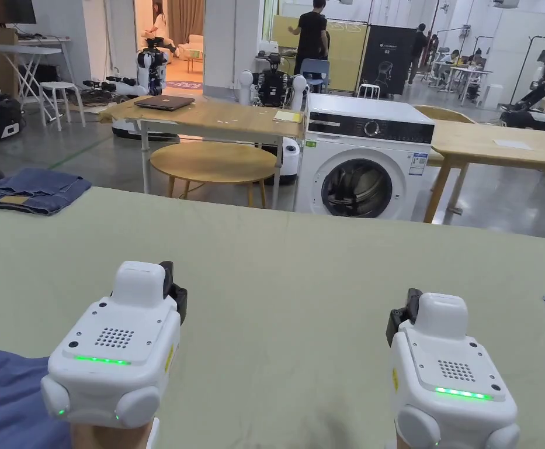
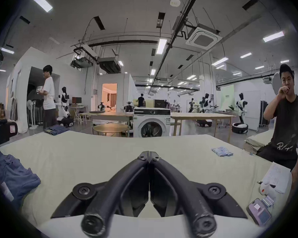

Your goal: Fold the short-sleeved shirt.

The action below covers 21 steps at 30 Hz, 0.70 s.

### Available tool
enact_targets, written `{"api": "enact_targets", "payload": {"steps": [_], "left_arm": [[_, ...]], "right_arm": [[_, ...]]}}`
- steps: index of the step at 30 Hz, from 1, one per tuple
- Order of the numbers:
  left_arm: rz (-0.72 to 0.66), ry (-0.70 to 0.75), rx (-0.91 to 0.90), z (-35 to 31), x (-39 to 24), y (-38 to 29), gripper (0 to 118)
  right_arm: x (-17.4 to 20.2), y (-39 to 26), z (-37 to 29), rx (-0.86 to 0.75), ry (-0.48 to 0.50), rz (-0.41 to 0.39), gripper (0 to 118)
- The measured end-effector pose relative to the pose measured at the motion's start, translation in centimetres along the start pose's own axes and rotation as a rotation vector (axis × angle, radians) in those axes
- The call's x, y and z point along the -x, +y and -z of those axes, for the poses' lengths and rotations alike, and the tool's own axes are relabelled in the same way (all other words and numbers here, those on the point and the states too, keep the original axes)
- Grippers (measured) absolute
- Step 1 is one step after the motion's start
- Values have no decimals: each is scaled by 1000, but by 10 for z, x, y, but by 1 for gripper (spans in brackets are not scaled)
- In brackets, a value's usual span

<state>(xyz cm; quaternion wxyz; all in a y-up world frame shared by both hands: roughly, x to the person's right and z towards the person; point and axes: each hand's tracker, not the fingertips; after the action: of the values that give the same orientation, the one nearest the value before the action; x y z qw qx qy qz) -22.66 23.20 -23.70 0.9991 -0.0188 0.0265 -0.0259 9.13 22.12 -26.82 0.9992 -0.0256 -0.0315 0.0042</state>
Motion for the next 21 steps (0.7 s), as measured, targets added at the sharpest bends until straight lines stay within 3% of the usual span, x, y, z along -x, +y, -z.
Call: {"api": "enact_targets", "payload": {"steps": [8, 21], "left_arm": [[10, 48, 40, -7, 26, 1, 0], [39, 311, 80, -78, 144, 10, 0]], "right_arm": [[21, 8, -2, 24, 49, 6, 0], [158, 16, -15, 13, 319, -9, 0]]}}
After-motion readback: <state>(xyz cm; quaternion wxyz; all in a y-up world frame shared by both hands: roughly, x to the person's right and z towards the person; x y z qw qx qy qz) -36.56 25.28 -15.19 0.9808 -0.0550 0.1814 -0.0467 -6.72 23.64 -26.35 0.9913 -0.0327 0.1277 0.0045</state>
